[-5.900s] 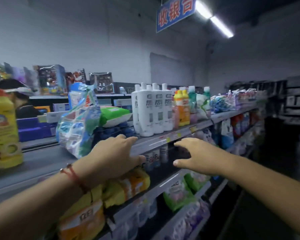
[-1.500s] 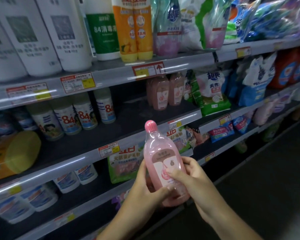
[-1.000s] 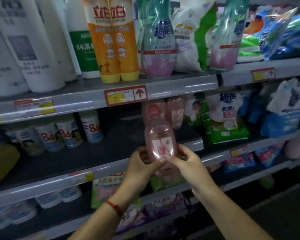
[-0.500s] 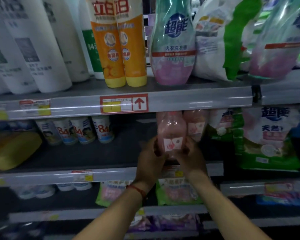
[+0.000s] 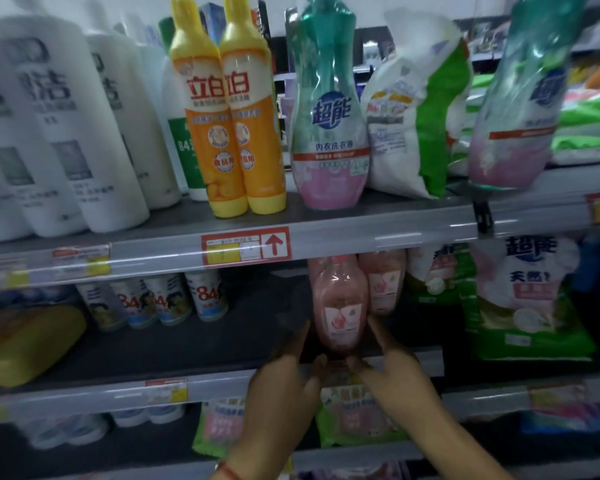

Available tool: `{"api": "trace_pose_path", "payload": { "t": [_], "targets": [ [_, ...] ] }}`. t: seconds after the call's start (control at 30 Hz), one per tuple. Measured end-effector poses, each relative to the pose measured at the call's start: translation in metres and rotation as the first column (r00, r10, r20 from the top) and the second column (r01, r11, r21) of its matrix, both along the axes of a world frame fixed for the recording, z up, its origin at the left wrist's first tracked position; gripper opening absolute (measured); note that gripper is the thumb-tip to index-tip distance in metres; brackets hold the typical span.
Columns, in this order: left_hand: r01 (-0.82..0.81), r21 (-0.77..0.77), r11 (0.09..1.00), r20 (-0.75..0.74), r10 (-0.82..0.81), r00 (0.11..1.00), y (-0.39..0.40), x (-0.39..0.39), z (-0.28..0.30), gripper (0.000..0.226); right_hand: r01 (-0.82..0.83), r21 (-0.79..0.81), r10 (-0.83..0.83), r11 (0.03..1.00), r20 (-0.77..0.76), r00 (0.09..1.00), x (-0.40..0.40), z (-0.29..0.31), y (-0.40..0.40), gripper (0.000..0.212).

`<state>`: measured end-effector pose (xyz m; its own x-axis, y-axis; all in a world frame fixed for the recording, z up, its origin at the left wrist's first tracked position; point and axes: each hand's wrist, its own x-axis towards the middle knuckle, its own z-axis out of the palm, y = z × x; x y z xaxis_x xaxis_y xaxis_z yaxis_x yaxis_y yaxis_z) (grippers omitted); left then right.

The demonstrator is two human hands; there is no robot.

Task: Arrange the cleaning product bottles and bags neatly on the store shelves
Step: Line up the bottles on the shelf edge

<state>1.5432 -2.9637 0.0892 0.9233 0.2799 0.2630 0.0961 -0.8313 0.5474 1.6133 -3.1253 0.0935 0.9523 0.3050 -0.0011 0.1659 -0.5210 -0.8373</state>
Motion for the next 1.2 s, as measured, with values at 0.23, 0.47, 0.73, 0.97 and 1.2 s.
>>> {"api": "trace_pose_path", "payload": {
  "t": [0.23, 0.47, 0.73, 0.97, 1.2],
  "targets": [
    [0.07, 0.368, 0.927, -0.077, -0.045, 0.996, 0.03, -0.056, 0.06, 0.069, -0.145, -0.386, 0.213, 0.911, 0.14, 0.967, -0.055, 0.052, -0.002, 0.061],
    [0.044, 0.562, 0.826, 0.004, -0.056, 0.998, 0.078, -0.1, 0.138, 0.075, -0.132, -0.55, 0.351, 0.825, 0.315, 0.882, -0.096, 0.12, 0.035, 0.069],
    [-0.022, 0.651, 0.759, 0.132, -0.084, 0.988, 0.115, -0.093, 0.233, 0.076, -0.014, -0.424, 0.286, 0.905, 0.584, 0.76, -0.093, 0.238, 0.083, 0.069],
    [-0.066, 0.676, 0.734, 0.153, -0.052, 0.987, 0.125, -0.06, 0.289, 0.065, 0.128, -0.397, 0.223, 0.909, 0.721, 0.656, -0.038, 0.33, 0.116, 0.065],
    [-0.058, 0.647, 0.76, 0.115, -0.021, 0.993, 0.115, -0.037, 0.296, 0.065, 0.246, -0.38, 0.171, 0.892, 0.787, 0.593, 0.033, 0.358, 0.141, 0.083]
  ]
}}
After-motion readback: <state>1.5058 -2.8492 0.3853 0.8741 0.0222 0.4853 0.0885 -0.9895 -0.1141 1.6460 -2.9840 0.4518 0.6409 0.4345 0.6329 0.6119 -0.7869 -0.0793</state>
